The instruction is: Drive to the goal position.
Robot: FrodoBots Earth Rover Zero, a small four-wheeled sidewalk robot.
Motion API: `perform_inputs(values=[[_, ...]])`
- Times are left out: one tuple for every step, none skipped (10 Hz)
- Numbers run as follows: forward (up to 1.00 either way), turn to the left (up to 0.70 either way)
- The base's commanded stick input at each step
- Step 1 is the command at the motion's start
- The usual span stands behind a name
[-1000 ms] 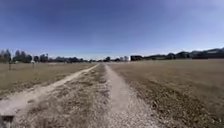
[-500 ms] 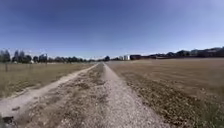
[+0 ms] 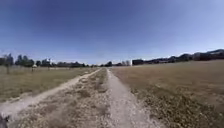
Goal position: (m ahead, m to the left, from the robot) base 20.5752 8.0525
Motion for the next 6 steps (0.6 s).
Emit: perform_inputs(values=[[0.7,0.0],[0.7,0.0],[0.7,0.0],[0.7,0.0],[0.7,0.0],[0.7,-0.03]])
